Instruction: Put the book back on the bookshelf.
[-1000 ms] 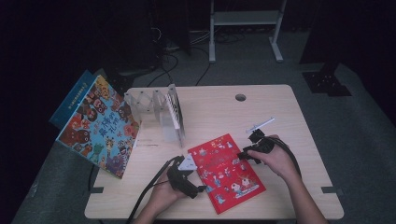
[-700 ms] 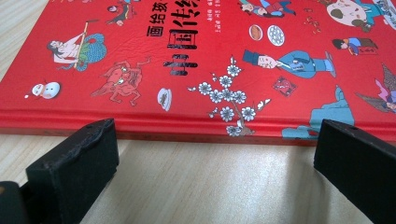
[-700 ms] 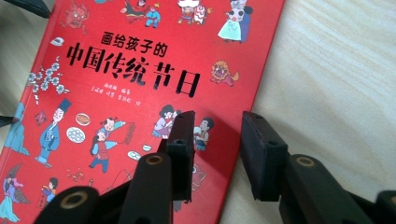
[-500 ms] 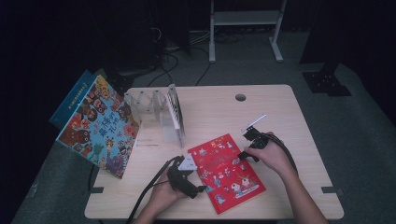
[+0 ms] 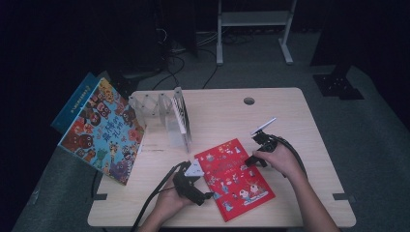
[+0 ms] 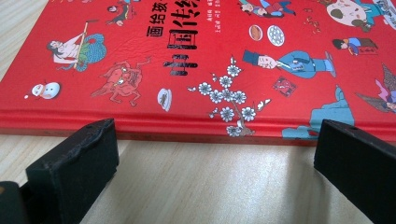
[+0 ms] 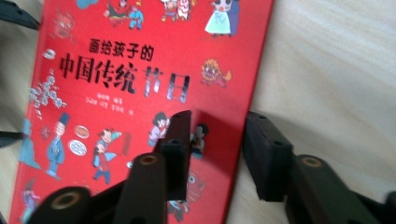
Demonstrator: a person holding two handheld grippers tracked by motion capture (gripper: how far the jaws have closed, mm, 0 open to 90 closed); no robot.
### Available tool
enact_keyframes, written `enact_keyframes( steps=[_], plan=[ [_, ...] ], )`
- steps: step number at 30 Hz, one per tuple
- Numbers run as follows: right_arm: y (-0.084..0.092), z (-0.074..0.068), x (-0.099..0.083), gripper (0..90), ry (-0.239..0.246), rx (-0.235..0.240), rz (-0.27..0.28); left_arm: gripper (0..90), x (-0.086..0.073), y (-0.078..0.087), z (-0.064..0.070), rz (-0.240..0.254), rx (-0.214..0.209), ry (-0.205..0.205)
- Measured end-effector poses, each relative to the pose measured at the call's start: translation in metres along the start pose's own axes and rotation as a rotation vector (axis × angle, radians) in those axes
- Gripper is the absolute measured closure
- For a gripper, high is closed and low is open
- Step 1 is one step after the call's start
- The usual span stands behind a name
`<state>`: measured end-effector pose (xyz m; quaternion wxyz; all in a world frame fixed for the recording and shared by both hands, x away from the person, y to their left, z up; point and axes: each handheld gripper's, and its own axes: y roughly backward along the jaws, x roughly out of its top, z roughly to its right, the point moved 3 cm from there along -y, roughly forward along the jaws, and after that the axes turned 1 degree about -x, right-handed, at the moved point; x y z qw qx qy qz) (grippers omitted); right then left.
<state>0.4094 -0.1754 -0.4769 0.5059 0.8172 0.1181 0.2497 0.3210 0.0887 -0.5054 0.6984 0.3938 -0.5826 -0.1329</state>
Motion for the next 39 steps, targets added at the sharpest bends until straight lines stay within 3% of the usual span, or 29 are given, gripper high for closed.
enact_keyframes(
  steps=[8, 13, 19, 24, 27, 31, 34, 39],
  plan=[
    [0.001, -0.002, 0.002, 62.8, 0.014, -0.014, -0.021, 0.0, 0.000, 0.000, 0.000, -0.001, -0.001, -0.001],
    [0.005, -0.002, 0.001, 64.9, 0.025, -0.003, 0.003, 0.0, 0.000, 0.000, 0.000, -0.001, -0.002, -0.002],
    [0.036, -0.007, 0.001, 70.2, 0.048, 0.108, 0.095, 0.0, 0.000, 0.000, -0.001, -0.005, -0.003, -0.005],
    [0.052, -0.024, 0.003, 69.8, 0.094, 0.221, 0.091, 0.0, 0.000, 0.000, -0.001, -0.002, -0.003, -0.005],
    [0.053, -0.048, 0.007, 69.9, 0.150, 0.259, 0.059, 0.0, 0.000, 0.000, -0.001, -0.002, -0.003, -0.005],
    [0.055, -0.069, 0.016, 72.1, 0.185, 0.221, 0.039, 0.0, 0.000, 0.000, -0.001, -0.003, -0.002, -0.009],
    [0.061, -0.077, 0.021, 73.3, 0.187, 0.184, 0.029, 0.0, 0.000, 0.000, 0.000, -0.006, -0.002, -0.012],
    [0.062, -0.083, 0.026, 75.8, 0.174, 0.179, -0.007, 0.0, -0.001, 0.000, 0.000, -0.006, -0.005, -0.011]
  ],
)
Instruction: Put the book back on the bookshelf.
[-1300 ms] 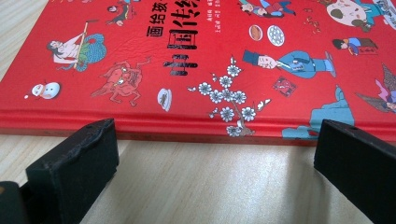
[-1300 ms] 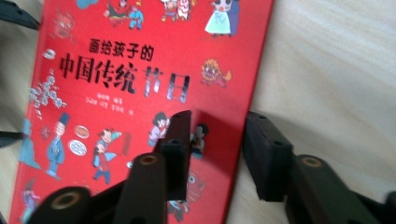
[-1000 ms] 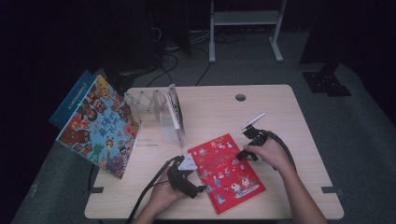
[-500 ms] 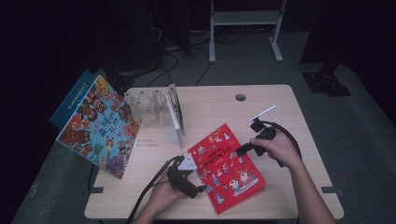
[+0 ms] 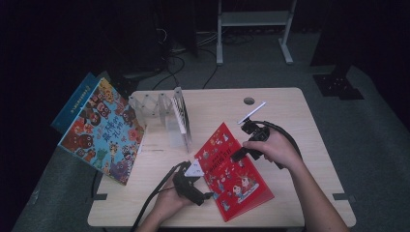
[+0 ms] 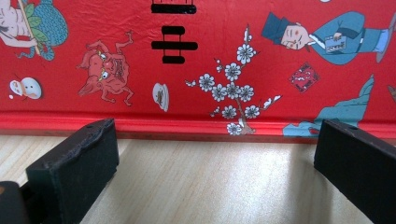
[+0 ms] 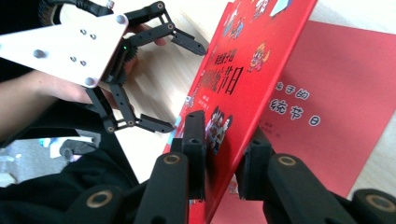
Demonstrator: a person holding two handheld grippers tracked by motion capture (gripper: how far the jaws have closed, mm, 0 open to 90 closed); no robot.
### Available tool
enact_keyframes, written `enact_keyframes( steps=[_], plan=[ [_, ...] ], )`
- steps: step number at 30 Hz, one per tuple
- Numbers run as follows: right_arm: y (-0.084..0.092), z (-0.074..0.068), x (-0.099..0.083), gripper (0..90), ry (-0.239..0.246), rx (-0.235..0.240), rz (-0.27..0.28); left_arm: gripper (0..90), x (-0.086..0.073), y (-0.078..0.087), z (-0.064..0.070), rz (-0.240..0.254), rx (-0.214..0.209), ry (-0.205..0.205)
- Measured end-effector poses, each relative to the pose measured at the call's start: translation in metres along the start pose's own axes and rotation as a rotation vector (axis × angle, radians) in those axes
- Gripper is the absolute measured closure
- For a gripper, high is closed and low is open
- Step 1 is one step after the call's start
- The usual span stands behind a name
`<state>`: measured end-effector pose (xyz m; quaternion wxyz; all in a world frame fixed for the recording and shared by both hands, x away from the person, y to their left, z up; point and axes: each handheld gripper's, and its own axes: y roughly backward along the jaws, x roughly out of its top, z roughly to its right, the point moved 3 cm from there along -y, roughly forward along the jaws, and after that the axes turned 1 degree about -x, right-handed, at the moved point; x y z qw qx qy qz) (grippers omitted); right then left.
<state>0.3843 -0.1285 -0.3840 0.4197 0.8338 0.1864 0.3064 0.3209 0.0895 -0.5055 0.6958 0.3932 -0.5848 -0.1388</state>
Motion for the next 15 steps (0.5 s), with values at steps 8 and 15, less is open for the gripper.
enact_keyframes(
  steps=[8, 15],
  plan=[
    [0.002, -0.007, 0.007, 79.0, -0.011, 0.005, -0.015, 0.0, 0.000, -0.001, 0.000, -0.002, 0.013, -0.009],
    [0.005, -0.012, 0.010, 82.9, -0.013, -0.012, 0.010, 0.0, 0.000, -0.001, 0.000, 0.000, 0.015, -0.001]
  ],
)
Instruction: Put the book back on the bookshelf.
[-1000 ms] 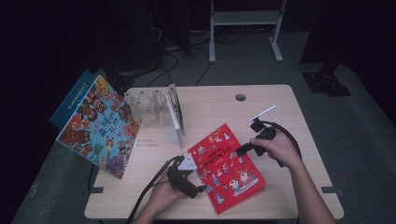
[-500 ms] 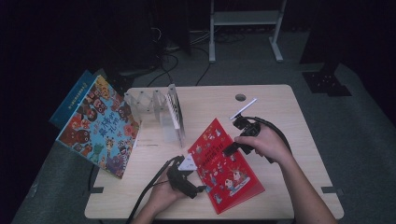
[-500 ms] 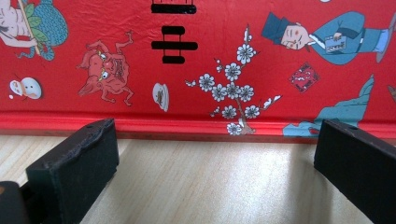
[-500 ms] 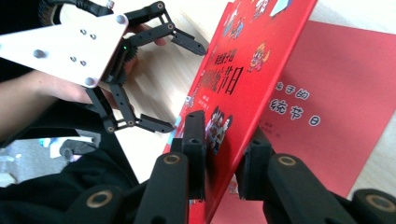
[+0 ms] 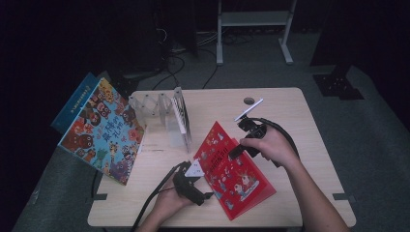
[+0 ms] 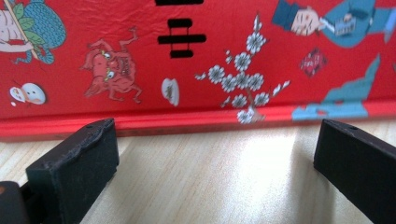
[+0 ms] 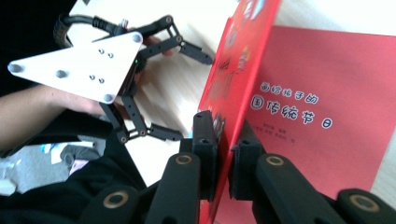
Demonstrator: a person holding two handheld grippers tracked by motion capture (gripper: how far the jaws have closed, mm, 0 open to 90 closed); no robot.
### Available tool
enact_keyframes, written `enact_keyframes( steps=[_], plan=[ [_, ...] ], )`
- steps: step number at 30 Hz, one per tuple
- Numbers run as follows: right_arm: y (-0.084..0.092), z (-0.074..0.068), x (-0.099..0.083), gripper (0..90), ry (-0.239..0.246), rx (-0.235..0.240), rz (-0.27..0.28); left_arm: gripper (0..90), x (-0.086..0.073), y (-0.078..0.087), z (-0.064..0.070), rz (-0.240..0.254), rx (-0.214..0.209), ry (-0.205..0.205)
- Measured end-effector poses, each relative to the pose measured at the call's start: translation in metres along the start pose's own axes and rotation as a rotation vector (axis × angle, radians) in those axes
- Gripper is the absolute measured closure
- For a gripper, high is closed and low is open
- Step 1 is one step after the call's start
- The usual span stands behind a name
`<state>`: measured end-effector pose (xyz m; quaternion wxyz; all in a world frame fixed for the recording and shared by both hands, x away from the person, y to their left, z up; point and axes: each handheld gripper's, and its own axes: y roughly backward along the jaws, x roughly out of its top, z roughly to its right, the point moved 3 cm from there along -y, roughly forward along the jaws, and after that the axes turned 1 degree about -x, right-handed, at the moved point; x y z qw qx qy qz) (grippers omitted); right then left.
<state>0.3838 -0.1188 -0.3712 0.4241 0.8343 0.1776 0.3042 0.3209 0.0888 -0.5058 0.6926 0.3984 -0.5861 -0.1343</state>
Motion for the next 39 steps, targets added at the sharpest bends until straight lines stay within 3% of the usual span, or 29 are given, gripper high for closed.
enact_keyframes(
  steps=[8, 15, 19, 22, 27, 39],
  plan=[
    [0.011, -0.001, -0.004, 87.5, 0.012, -0.029, 0.104, 0.0, 0.000, 0.001, -0.003, 0.007, 0.000, 0.016],
    [0.024, -0.001, -0.008, 87.8, 0.067, -0.043, 0.220, 0.0, 0.000, 0.007, -0.009, 0.035, 0.001, 0.051],
    [0.035, -0.001, -0.012, 87.9, 0.086, -0.033, 0.285, 0.0, 0.004, 0.015, -0.016, 0.094, -0.005, 0.085],
    [0.044, -0.003, -0.014, 87.9, 0.099, -0.028, 0.327, 0.0, 0.011, 0.023, -0.022, 0.168, -0.025, 0.132],
    [0.054, -0.005, -0.017, 87.9, 0.110, -0.015, 0.381, 0.0, 0.020, 0.026, -0.031, 0.222, -0.042, 0.154],
    [0.069, -0.011, -0.016, 87.9, 0.131, 0.004, 0.420, 0.0, 0.047, 0.016, -0.038, 0.333, -0.102, 0.173]
  ],
)
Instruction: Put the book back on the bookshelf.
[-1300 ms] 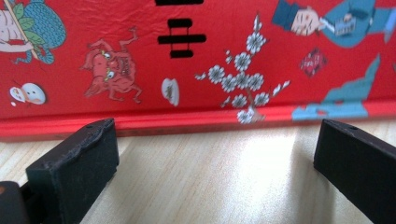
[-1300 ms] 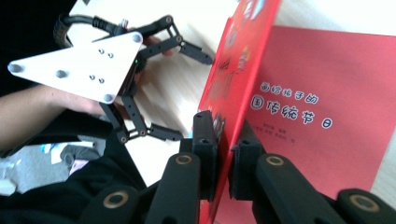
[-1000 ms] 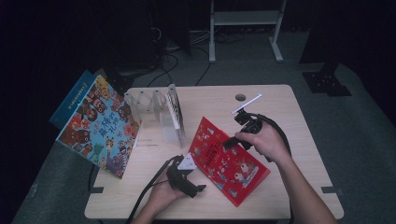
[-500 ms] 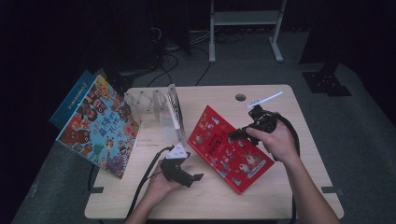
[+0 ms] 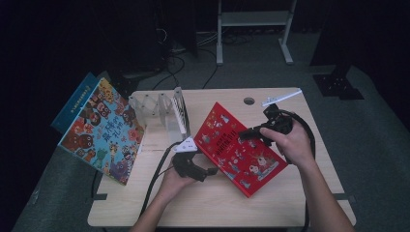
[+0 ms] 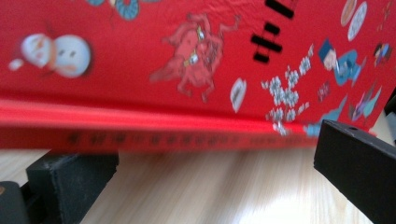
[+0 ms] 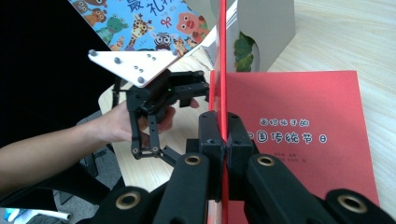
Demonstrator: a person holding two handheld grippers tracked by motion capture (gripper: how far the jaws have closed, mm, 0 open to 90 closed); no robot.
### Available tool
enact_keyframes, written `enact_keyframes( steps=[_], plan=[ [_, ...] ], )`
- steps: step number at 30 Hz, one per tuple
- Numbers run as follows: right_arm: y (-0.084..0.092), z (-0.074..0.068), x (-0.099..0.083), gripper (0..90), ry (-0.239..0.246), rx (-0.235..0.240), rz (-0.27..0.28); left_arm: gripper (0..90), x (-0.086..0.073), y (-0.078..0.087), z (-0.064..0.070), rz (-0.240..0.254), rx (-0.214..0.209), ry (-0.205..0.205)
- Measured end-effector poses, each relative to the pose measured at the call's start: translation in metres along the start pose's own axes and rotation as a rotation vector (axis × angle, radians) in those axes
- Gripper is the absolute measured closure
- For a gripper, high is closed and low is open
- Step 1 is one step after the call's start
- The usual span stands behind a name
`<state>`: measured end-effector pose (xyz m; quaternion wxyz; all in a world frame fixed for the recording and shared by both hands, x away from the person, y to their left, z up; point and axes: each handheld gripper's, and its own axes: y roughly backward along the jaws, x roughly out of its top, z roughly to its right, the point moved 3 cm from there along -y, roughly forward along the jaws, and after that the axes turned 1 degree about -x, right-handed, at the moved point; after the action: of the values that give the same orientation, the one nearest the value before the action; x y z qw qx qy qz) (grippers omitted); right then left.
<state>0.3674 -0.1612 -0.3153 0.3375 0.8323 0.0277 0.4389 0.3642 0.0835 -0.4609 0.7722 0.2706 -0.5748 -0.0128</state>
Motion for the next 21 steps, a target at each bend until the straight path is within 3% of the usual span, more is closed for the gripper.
enact_keyframes(
  steps=[7, 12, 18, 21],
  plan=[
    [0.008, -0.006, 0.002, 87.9, 0.018, 0.027, 0.049, 0.0, 0.012, -0.003, 0.001, 0.069, -0.049, 0.012],
    [0.012, -0.007, 0.001, 87.8, 0.015, 0.081, 0.093, 0.0, 0.019, 0.002, 0.000, 0.112, -0.071, 0.028],
    [0.005, -0.003, -0.012, 87.7, 0.027, 0.109, 0.138, 0.2, 0.022, 0.009, -0.004, 0.175, -0.100, 0.060],
    [0.005, 0.000, -0.018, 87.7, 0.033, 0.129, 0.169, 3.1, 0.025, 0.015, -0.004, 0.199, -0.107, 0.047]
  ],
)
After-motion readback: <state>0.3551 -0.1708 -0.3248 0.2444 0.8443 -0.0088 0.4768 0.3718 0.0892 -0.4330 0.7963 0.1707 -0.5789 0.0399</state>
